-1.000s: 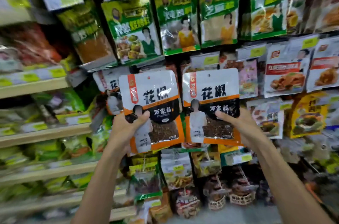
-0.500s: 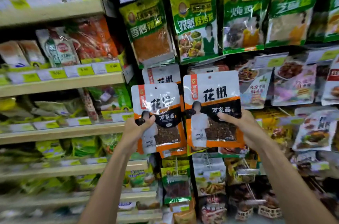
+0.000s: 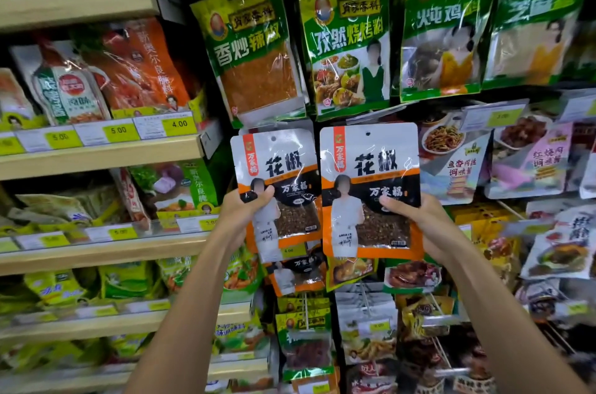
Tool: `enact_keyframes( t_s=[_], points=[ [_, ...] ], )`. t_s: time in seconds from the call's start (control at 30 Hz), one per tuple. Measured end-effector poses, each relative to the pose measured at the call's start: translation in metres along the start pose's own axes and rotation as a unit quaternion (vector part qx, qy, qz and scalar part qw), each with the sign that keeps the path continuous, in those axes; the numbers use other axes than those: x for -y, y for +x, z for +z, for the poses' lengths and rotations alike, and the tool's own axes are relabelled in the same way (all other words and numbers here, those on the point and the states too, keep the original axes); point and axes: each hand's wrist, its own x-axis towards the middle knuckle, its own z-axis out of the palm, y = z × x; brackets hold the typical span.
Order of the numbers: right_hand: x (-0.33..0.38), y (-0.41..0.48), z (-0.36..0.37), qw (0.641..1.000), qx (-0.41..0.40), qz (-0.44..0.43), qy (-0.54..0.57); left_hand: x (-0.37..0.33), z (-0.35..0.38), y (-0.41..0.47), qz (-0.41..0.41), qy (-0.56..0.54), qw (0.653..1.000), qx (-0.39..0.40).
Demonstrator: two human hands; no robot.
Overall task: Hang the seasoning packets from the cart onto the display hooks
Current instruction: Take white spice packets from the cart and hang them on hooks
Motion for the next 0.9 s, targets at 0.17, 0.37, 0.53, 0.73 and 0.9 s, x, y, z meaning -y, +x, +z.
enact_keyframes(
  t_s=[0.17, 0.37, 0.53, 0.73, 0.9],
  points=[
    [-0.005, 0.008, 0.001, 1.0, -0.001, 0.0, 0.013, 0.0, 0.002, 0.008, 0.003, -0.021, 1.0, 0.009],
    [-0.01, 0.011, 0.0, 1.0, 0.011, 0.006, 0.011, 0.005, 0.009, 0.017, 0.003, -0.036, 0.999, -0.003],
    [-0.009, 0.011, 0.001, 1.0, 0.017, 0.015, 0.019, 0.007, 0.016, 0.026, -0.006, -0.009, 0.999, -0.037],
    [-0.009, 0.011, 0.014, 0.999, 0.026, 0.013, 0.016, 0.007, 0.019, 0.01, 0.034, 0.143, 0.987, -0.061],
    [-0.01, 0.014, 0.035, 0.999, 0.046, 0.011, 0.006, 0.001, -0.001, -0.03, 0.116, 0.421, 0.878, -0.196]
  ],
)
